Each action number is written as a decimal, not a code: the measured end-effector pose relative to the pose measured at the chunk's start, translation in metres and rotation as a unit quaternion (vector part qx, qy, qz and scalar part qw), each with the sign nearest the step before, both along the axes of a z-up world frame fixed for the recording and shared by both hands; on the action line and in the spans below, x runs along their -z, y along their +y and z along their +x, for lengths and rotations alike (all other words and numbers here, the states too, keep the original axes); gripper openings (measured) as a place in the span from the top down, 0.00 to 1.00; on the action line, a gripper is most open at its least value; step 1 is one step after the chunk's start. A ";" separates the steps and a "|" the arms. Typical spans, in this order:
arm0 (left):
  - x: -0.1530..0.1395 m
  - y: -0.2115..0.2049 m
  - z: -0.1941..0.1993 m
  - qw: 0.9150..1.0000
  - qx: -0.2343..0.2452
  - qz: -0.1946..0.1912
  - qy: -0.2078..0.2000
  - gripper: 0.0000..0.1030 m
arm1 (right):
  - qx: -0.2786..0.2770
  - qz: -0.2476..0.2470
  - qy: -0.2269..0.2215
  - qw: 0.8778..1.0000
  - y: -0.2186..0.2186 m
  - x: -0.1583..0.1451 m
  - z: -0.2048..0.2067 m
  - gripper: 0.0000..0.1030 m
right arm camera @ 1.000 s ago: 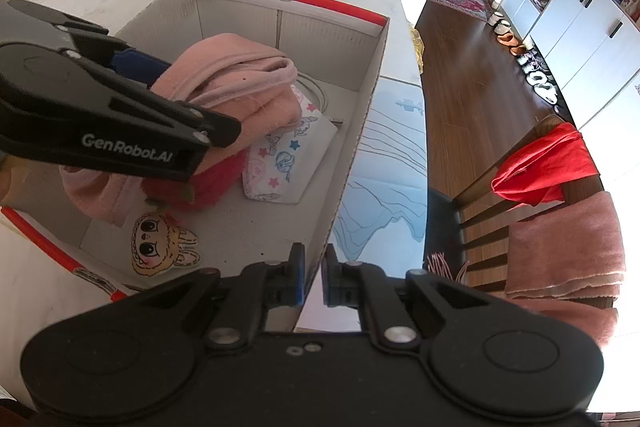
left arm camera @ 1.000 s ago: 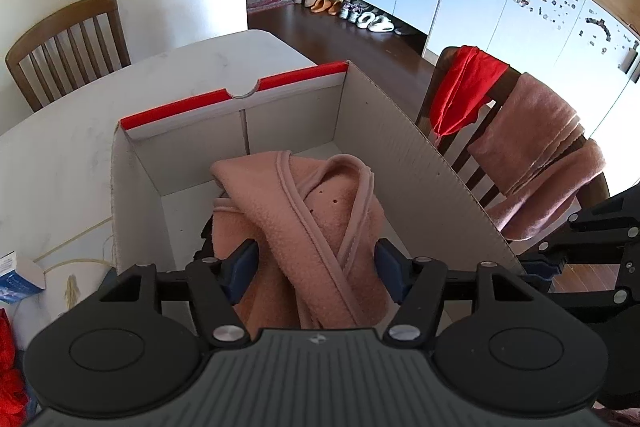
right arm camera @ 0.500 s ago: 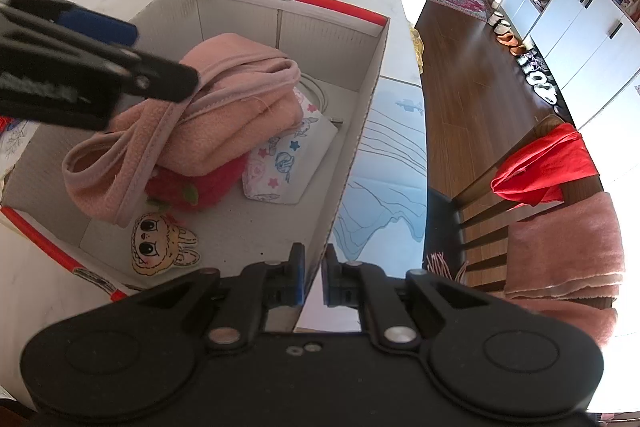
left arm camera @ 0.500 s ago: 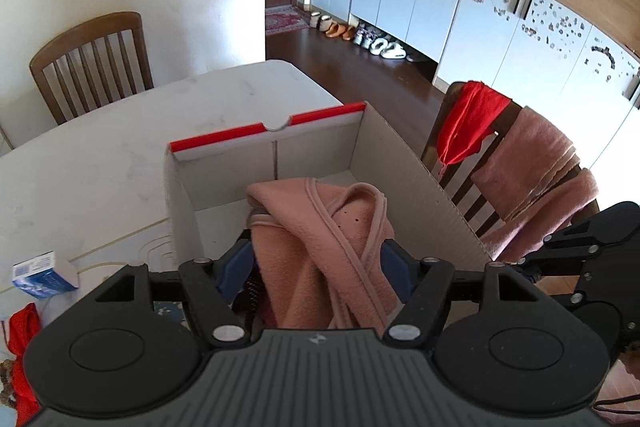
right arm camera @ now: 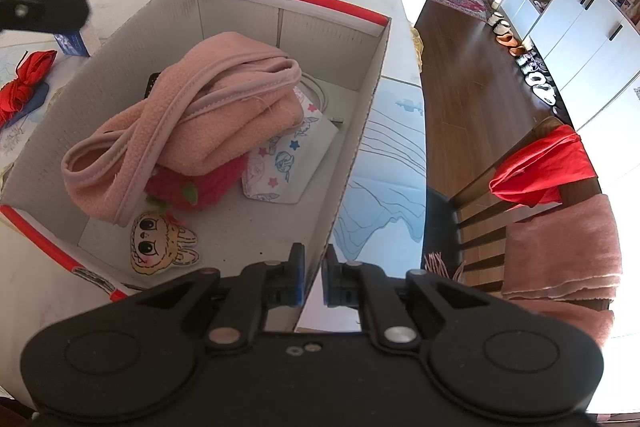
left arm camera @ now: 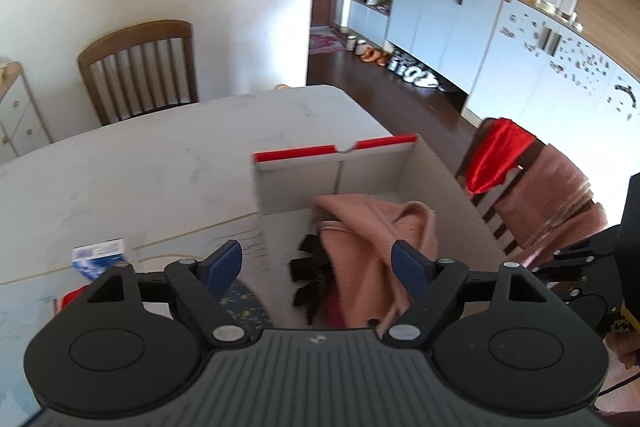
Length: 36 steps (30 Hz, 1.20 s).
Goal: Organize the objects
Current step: 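Move the left gripper back over the red cloth on the table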
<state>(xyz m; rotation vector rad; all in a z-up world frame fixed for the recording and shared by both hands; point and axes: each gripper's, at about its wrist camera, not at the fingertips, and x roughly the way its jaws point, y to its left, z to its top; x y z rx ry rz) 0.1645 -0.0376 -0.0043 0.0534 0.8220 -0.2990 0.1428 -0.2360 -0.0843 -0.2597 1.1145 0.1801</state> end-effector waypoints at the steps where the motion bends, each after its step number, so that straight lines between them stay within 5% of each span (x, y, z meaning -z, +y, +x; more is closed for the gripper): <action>1: -0.001 0.005 -0.001 1.000 -0.007 0.001 -0.001 0.18 | 0.000 0.000 0.000 1.000 0.000 0.000 0.000 0.92; 17: 0.019 0.099 -0.014 0.993 -0.110 0.038 0.015 0.01 | 0.001 -0.004 0.002 1.000 0.005 -0.001 -0.003 0.91; 25: 0.034 0.145 -0.023 0.988 -0.152 0.036 0.013 0.00 | 0.010 -0.015 0.002 1.000 0.007 0.004 -0.001 0.93; 36: 0.060 0.190 -0.017 0.982 -0.169 0.080 0.037 0.00 | 0.028 -0.017 0.002 0.999 0.009 0.007 0.003 0.93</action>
